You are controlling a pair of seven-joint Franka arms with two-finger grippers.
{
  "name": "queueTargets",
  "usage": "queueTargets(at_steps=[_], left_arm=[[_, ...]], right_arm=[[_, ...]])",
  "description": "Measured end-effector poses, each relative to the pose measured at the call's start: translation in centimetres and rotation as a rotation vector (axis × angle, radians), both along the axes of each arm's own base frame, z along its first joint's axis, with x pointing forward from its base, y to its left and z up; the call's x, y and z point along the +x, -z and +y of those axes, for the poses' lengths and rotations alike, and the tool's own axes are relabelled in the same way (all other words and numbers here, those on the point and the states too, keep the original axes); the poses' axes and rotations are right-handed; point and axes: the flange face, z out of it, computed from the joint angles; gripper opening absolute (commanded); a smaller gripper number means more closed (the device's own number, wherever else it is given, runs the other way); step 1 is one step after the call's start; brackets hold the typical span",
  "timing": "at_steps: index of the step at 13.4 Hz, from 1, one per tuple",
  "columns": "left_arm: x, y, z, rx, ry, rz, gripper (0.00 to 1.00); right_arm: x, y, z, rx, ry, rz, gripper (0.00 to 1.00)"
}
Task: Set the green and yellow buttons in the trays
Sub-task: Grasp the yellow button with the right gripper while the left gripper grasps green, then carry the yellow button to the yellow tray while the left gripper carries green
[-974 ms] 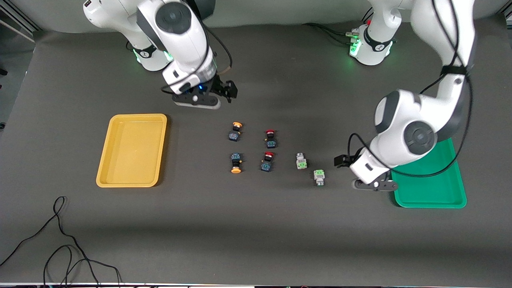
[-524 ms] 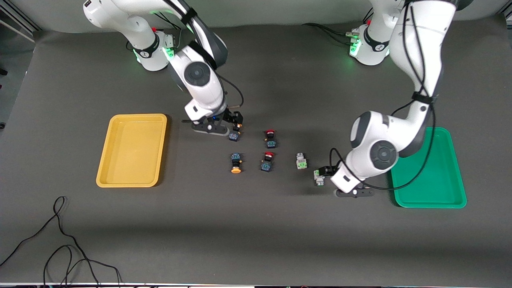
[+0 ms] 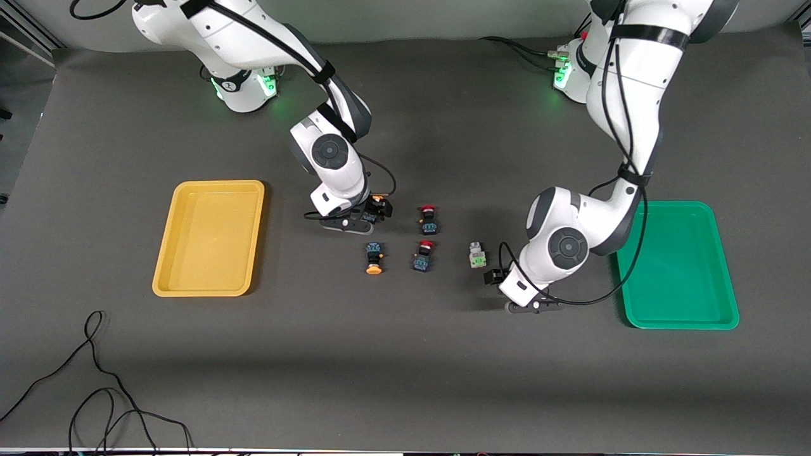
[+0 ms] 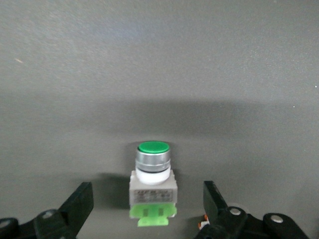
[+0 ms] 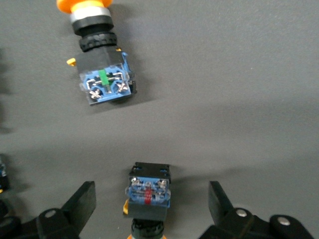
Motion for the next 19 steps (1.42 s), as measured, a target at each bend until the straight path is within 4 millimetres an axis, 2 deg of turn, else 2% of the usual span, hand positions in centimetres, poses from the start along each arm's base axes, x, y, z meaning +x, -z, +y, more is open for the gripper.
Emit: queueTargets(at_steps=[1, 2, 3, 6, 10, 12, 14, 16, 17, 19], left_arm=[[-0.2, 0.4, -0.2, 0.002, -0.001, 0.005, 0.04], [-0.2, 0.5, -0.2, 0.003, -0.005, 0.007, 0.00], [-0.2, 0.5, -0.2, 0.004, -0.012, 0.008, 0.00], [-0.1, 0.4, -0.2, 0.006, -0.045, 0.008, 0.00], [0.4, -0.3, -0.3, 0.001, -0.061, -0.003, 0.00], [1.0, -1.8, 0.0, 0.005, -0.061, -0.008, 0.00], [1.7, -5.7, 0.5, 0.035, -0.044, 0.013, 0.00], [2.5, -11.4, 2.2, 0.062, -0.049, 0.056, 0.00], [2.8, -14.4, 3.5, 0.073, -0.058, 0.078, 0.00], [3.1, -19.7, 7.7, 0.089, -0.063, 0.110, 0.00]], right_arm=[[0.0, 0.2, 0.0, 0.000, 0.000, -0.001, 0.98], [0.1, 0.3, 0.0, 0.000, 0.001, -0.001, 0.95], [0.0, 0.4, 0.0, -0.001, 0.002, 0.000, 0.87], [0.1, 0.7, -0.1, -0.001, 0.003, -0.002, 0.48], [0.1, 0.8, -0.1, -0.001, 0.004, -0.002, 0.34], [0.2, 0.7, 0.0, 0.002, 0.004, -0.005, 0.31], [0.6, 0.2, 0.4, 0.008, 0.004, -0.012, 0.31], [1.7, -1.9, 1.1, -0.010, 0.004, 0.013, 0.31], [2.6, -4.1, 1.5, -0.028, 0.004, 0.038, 0.31], [4.7, -10.6, 1.7, -0.065, 0.013, 0.084, 0.31]])
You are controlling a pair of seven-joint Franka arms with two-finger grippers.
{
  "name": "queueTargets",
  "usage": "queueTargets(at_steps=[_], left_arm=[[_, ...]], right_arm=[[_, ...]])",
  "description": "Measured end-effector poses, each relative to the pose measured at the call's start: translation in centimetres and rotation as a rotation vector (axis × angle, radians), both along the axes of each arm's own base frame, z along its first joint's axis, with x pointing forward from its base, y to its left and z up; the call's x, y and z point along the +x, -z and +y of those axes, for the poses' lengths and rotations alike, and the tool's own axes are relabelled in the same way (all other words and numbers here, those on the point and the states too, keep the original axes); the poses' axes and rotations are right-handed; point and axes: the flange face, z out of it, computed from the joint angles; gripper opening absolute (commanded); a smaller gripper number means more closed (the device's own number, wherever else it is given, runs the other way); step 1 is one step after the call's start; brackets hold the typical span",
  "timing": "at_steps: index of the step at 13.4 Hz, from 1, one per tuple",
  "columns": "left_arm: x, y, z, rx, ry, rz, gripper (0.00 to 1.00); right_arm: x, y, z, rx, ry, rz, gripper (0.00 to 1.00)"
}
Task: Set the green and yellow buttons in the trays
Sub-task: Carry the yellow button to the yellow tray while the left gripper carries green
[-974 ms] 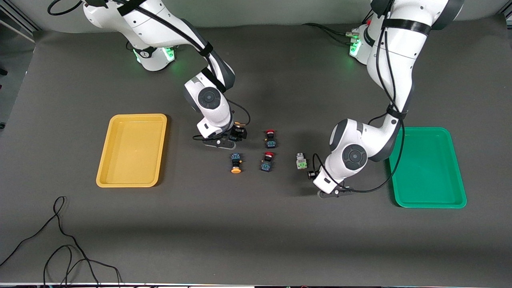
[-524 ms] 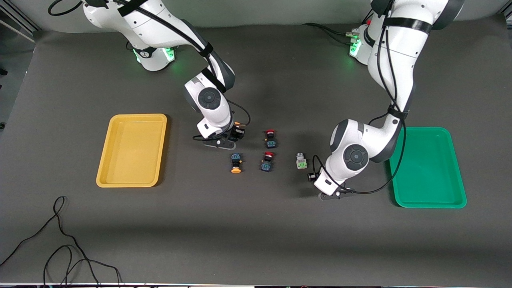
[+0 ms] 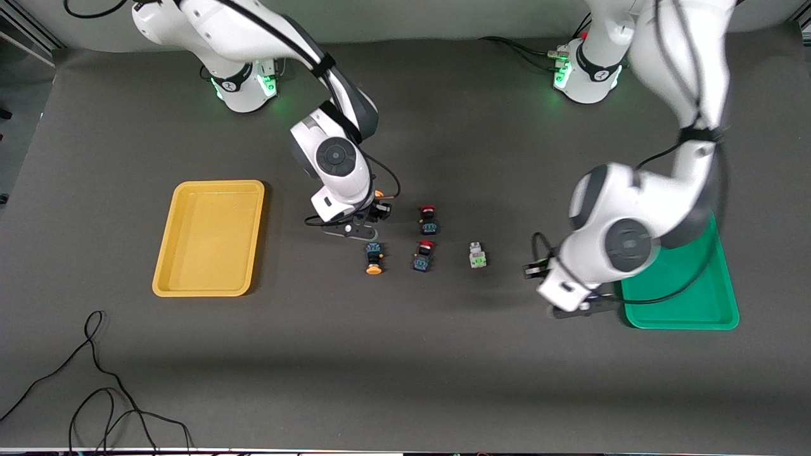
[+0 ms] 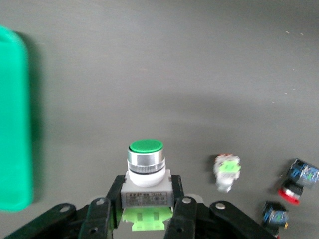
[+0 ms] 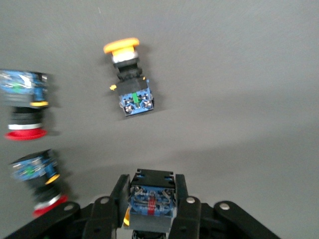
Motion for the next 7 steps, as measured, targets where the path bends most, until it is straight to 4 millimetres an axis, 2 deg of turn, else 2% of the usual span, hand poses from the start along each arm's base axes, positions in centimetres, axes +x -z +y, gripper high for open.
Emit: queueTargets(at_steps=[1, 3, 4, 5, 7], left_arm=[[0.0, -2.0, 3.2, -0.002, 0.016, 0.021, 0.00], [-0.2, -4.8, 11.6, -0.025, 0.069, 0.066, 0.00], [-0.3, -5.5, 16.2, -0.045, 0.099, 0.081, 0.00], [-0.5, -5.6, 20.8, -0.067, 0.132, 0.088, 0.00], [-1.5, -4.3, 29.6, -0.089, 0.205, 0.097, 0.00]], right_arm=[[1.0, -3.3, -0.6, -0.016, 0.001, 0.018, 0.31], [3.4, -8.8, -3.6, -0.019, -0.039, 0.022, 0.31], [4.7, -10.5, -6.4, -0.018, -0.072, 0.022, 0.31], [6.2, -11.8, -10.1, -0.019, -0.102, 0.024, 0.31], [9.0, -13.4, -18.9, -0.022, -0.142, 0.021, 0.31]])
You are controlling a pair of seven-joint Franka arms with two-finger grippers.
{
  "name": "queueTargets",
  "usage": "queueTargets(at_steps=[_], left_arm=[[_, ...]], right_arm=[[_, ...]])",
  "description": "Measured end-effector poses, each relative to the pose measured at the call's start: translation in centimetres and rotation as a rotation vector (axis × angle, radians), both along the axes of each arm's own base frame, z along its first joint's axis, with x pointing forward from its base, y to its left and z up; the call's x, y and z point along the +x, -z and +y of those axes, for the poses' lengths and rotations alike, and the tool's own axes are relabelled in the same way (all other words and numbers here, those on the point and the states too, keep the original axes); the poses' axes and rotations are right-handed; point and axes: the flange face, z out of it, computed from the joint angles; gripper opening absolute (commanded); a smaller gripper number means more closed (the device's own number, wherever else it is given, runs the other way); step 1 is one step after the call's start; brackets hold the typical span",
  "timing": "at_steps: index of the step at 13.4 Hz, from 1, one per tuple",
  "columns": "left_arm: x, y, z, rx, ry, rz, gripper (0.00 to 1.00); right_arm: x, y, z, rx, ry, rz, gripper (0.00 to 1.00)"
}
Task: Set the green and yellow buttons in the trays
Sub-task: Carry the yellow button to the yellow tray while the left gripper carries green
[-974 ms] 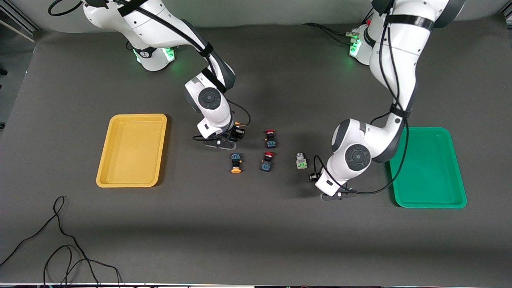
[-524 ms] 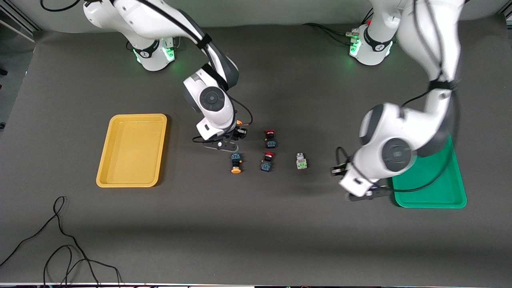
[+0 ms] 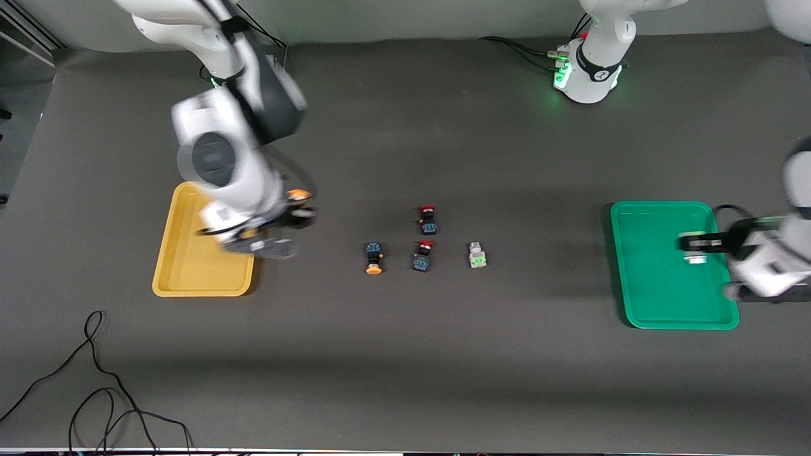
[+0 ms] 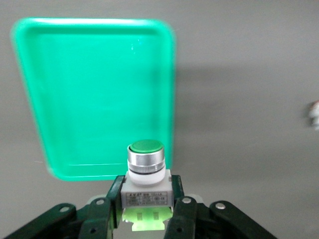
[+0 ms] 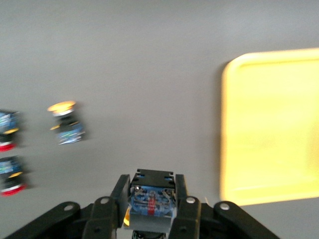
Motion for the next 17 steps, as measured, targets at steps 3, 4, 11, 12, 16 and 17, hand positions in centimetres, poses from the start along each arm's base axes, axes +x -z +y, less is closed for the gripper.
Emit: queueTargets(at_steps=[3, 4, 11, 12, 16, 17], left_arm=[[-2.1, 5.3, 9.3, 0.015, 0.070, -0.049, 0.00], [-2.8, 8.0, 10.9, 0.033, 0.083, -0.082, 0.00], [-5.4, 19.1, 9.8, 0.049, 0.065, -0.139, 0.00], [-5.3, 20.0, 9.8, 0.054, 0.053, -0.151, 0.00], [-5.5, 23.4, 9.3, 0.072, -0.046, -0.152, 0.00], [-5.4, 23.5, 9.0, 0.076, -0.051, -0.150, 0.00]], right_arm=[[1.7, -0.5, -15.0, 0.002, -0.075, 0.020, 0.31], [1.6, 0.0, -19.5, 0.003, -0.092, 0.020, 0.31], [-3.3, 17.1, -30.8, 0.081, -0.160, -0.032, 0.31], [-3.4, 18.9, -31.0, 0.083, -0.170, -0.017, 0.32], [-3.2, 21.1, -31.0, 0.060, -0.193, 0.008, 1.00], [-2.9, 20.9, -30.9, 0.059, -0.196, 0.002, 1.00]])
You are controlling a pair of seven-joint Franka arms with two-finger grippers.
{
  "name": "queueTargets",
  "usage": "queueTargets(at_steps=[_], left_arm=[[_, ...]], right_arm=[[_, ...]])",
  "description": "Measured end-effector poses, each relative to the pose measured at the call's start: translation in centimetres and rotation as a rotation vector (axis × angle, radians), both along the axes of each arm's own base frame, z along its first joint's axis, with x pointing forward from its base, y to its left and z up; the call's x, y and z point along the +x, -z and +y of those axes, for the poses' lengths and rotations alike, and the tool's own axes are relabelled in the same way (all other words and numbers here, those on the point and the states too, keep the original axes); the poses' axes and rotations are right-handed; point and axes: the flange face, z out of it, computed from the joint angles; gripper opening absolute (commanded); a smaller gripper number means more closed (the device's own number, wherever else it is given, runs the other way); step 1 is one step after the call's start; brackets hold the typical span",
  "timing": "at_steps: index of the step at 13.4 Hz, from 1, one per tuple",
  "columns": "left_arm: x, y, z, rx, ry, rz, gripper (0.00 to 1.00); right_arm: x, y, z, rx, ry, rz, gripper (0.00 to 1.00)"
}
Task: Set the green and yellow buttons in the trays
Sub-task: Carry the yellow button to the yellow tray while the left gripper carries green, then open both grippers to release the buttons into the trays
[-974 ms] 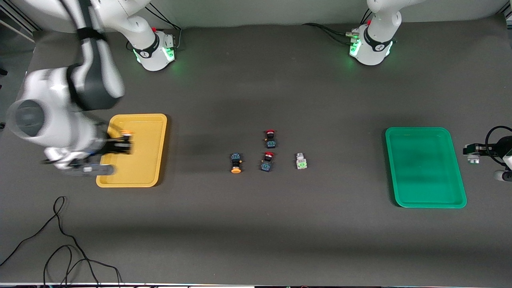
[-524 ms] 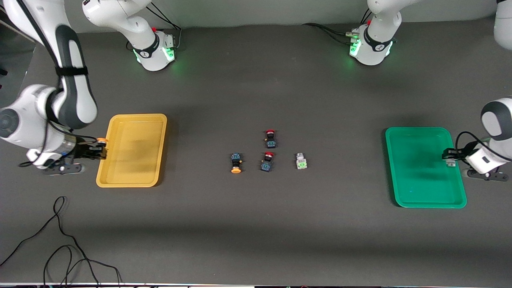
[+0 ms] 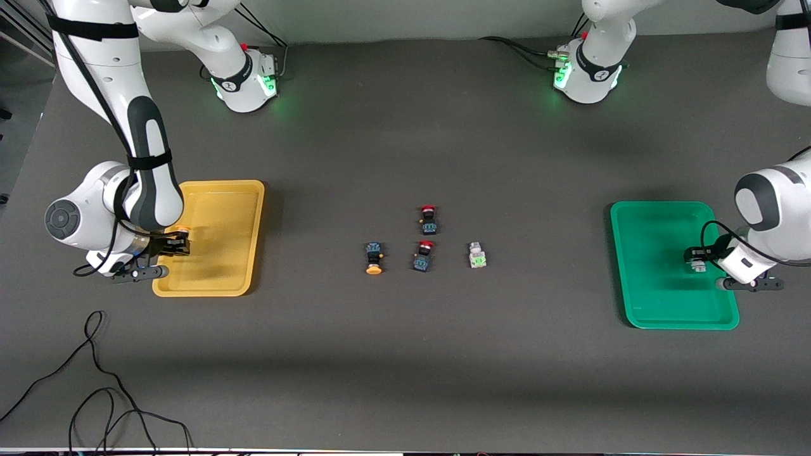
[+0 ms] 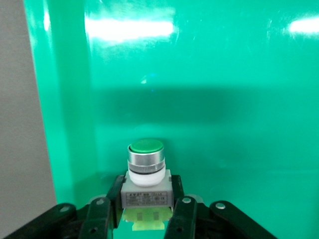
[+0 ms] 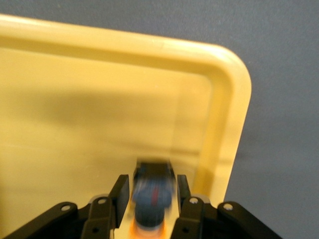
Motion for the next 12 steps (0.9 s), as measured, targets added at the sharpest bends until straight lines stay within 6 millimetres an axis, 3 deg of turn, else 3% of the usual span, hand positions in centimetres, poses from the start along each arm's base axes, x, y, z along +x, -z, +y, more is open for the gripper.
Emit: queueTargets(at_steps=[1, 2, 5, 8, 9, 10, 12], left_arm=[[0.1, 0.0, -0.2, 0.007, 0.004, 0.002, 0.59], [0.1, 0.0, -0.2, 0.018, 0.012, 0.005, 0.97], [0.0, -0.1, 0.2, 0.032, 0.021, 0.007, 0.99], [0.2, -2.2, 0.3, 0.038, 0.022, 0.010, 0.99], [0.3, -4.0, 0.3, 0.040, 0.021, 0.019, 0.98], [0.4, -6.7, 0.2, 0.042, 0.021, 0.029, 0.91], [0.2, -13.2, -0.8, 0.039, 0.022, 0.076, 0.83]], right_arm=[[0.3, -0.3, 0.1, -0.001, -0.003, -0.007, 1.00], [0.7, -0.7, 0.2, 0.000, -0.006, -0.015, 1.00], [2.4, -2.9, 1.1, 0.033, -0.016, 0.003, 1.00], [6.0, -9.6, 2.9, 0.041, -0.013, 0.044, 1.00], [7.0, -12.4, 4.1, 0.038, -0.003, 0.060, 1.00], [7.9, -15.1, 5.7, 0.039, 0.005, 0.069, 1.00], [8.9, -18.7, 10.3, 0.030, 0.033, 0.056, 1.00]])
